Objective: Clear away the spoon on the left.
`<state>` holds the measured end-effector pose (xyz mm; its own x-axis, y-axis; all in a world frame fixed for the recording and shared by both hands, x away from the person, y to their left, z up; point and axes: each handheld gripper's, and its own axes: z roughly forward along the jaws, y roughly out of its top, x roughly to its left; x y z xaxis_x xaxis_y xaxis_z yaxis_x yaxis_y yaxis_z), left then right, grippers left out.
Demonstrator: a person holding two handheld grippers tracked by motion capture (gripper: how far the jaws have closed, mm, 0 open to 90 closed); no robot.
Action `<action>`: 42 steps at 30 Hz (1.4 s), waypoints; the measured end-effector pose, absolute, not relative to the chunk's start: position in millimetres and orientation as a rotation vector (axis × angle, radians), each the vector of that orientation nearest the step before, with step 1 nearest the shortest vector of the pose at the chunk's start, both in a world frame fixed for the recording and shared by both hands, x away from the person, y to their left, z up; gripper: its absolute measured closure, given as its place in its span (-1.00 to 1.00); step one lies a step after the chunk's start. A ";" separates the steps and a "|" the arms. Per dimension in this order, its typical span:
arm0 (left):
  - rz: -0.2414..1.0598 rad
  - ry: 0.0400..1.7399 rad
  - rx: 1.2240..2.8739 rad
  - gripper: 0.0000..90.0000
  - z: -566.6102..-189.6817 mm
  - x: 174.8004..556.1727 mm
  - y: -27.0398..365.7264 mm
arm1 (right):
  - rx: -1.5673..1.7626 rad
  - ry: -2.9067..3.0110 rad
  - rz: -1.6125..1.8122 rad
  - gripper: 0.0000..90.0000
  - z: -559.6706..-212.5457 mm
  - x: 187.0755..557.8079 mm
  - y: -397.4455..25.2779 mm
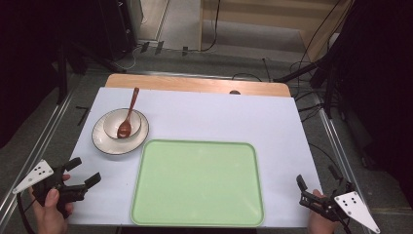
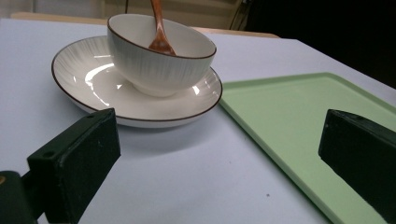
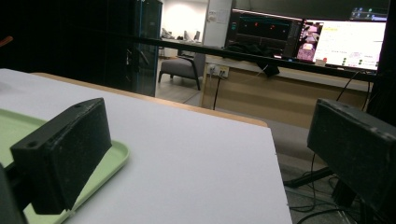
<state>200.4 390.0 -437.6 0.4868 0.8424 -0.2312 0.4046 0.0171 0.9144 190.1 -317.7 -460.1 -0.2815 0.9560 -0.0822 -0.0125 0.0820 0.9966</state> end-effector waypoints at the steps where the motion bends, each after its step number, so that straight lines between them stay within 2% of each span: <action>1: 0.484 1.105 1.594 -1.00 -436.1 201.3 389.0 | 0.996 1.454 1.351 -1.00 -460.1 190.3 -317.3; 7: 0.459 1.085 1.587 -1.00 -424.0 209.0 383.5 | 0.994 1.452 1.348 -1.00 -460.2 190.1 -317.5; 11: 0.476 1.080 1.587 -0.89 -414.2 215.9 376.4 | 0.992 1.454 1.346 -1.00 -460.2 190.0 -317.3; 14: 0.450 1.060 1.605 -1.00 -410.1 222.8 372.3 | 0.994 1.453 1.344 -1.00 -460.2 190.1 -317.3; 42: 0.411 1.023 1.666 -1.00 -376.7 286.1 342.3 | 0.992 1.452 1.345 -1.00 -460.2 190.0 -317.1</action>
<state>286.1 342.3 -376.7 0.5691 0.7912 -0.2238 0.4168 -0.0429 0.9080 190.0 -317.1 -460.2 -0.2787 0.9562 -0.0896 -0.0164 0.0885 0.9959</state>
